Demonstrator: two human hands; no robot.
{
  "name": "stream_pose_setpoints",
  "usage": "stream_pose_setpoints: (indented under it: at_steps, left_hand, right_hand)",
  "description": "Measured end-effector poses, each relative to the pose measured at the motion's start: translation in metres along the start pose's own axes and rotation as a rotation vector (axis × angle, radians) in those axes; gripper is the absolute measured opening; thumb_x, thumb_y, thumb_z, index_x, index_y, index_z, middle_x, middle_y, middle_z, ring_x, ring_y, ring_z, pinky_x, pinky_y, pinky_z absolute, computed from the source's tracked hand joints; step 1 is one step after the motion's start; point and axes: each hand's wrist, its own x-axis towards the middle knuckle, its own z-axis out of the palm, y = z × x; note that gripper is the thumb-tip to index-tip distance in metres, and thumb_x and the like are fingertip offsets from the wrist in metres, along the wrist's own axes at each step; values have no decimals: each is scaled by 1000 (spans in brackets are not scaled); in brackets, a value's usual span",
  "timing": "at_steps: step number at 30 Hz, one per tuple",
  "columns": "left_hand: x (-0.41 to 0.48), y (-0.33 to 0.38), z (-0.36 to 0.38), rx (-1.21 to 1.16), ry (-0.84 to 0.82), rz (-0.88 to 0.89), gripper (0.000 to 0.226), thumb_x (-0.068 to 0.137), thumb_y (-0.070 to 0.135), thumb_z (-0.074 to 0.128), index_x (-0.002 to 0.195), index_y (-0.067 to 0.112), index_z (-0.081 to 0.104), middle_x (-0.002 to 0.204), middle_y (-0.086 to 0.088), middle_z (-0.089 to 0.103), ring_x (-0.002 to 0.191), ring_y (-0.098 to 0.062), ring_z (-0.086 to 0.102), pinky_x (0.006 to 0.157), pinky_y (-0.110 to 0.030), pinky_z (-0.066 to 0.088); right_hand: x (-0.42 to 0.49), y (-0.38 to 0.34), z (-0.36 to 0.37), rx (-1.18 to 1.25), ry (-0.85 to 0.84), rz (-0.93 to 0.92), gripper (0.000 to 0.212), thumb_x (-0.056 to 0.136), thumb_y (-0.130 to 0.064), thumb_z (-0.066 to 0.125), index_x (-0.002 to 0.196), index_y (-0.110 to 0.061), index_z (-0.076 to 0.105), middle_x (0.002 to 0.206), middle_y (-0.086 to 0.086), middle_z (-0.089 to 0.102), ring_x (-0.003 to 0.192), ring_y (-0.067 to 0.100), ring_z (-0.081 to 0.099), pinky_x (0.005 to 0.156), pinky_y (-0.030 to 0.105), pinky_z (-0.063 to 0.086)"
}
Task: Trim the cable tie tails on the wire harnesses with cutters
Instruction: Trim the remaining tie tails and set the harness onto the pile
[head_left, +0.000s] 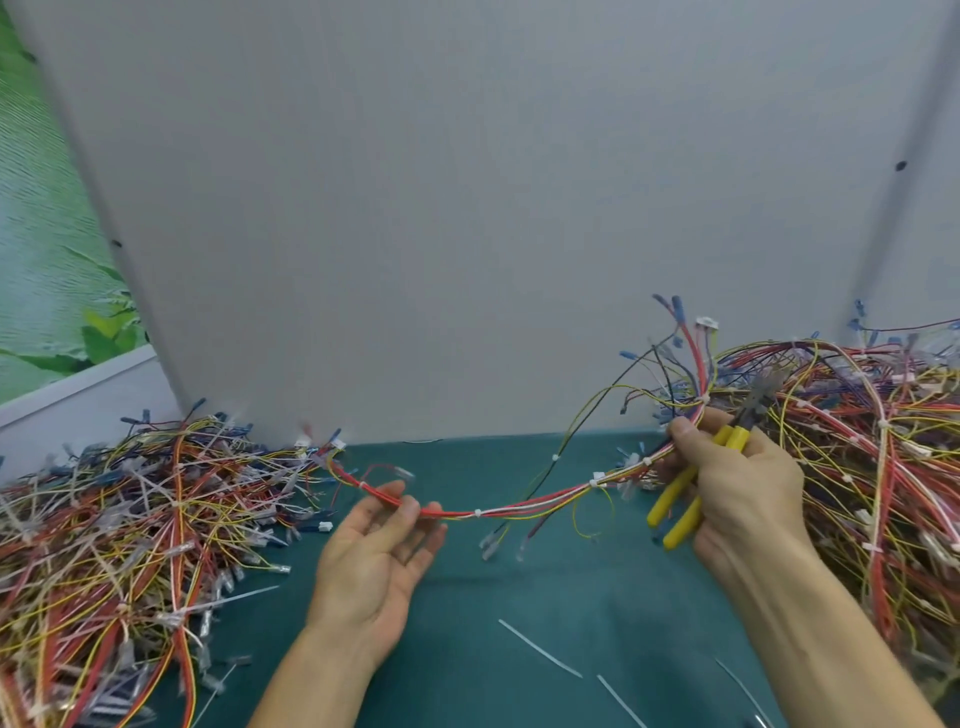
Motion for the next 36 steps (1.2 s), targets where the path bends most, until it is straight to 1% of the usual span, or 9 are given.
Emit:
stream_pose_setpoints:
  at_steps: [5,17,21,24,27,30,32,34,36]
  left_hand:
    - [-1,-6,3,21,10,101,19,86,-10,53,89,8,62,81,-10,63,73,-21,72,67,-32,61]
    - [0,-13,-3,90,21,48,18,88,-8,53,92,8,60,85,-13,62,67,-18,72,64,-31,61]
    - [2,-19,-9,147,-3,-56,12,87,1,58,92,11,62,76,-8,69,64,-17,71,62,-31,60]
    - [4,-22,-14,174,29,-110,5,88,15,60,89,11,64,80,-6,70,73,-21,70,65,-37,57]
    - [6,-22,-19,203,100,-143,21,94,28,56,95,8,63,91,-10,68,84,-27,65,70,-40,51]
    - [4,-23,-19,223,130,-145,28,97,31,52,100,5,58,96,-15,64,86,-32,62,72,-43,51]
    - [3,-25,-18,252,148,-112,27,97,30,52,98,3,56,93,-17,62,84,-34,63,70,-44,51]
    - [1,-28,-17,286,147,-82,26,97,28,52,95,3,55,91,-17,60,83,-35,63,69,-43,52]
    - [0,-31,-17,322,136,-69,25,98,28,52,95,3,55,94,-16,60,85,-34,64,69,-42,52]
  right_hand:
    - [2,4,-1,41,43,7,18,90,1,63,86,-16,57,72,3,56,50,13,52,45,20,49]
    - [0,5,0,-59,43,-66,14,89,-1,65,88,-15,60,72,3,59,47,9,56,51,26,51]
    - [-3,-1,1,-100,53,-132,14,89,-2,65,88,-15,62,72,4,60,59,18,56,55,29,52]
    - [-5,-10,0,-106,52,-176,12,91,-5,64,90,-17,63,74,6,60,65,25,56,58,34,49]
    - [-8,-28,3,-102,90,-218,16,92,-10,64,83,-24,63,63,-4,61,56,15,57,51,30,47]
    - [-11,-58,13,-76,130,-284,19,93,-12,64,78,-23,62,60,-8,58,61,12,56,65,38,52]
    - [-13,-83,18,-114,123,-350,17,93,-14,64,79,-23,62,64,-9,58,60,5,56,64,28,51]
    - [-17,-112,22,-148,98,-451,16,93,-15,63,79,-23,61,66,-8,58,52,-4,53,54,17,45]
    - [-18,-145,23,-186,71,-556,17,92,-14,63,77,-22,59,66,-6,55,47,-5,49,46,14,41]
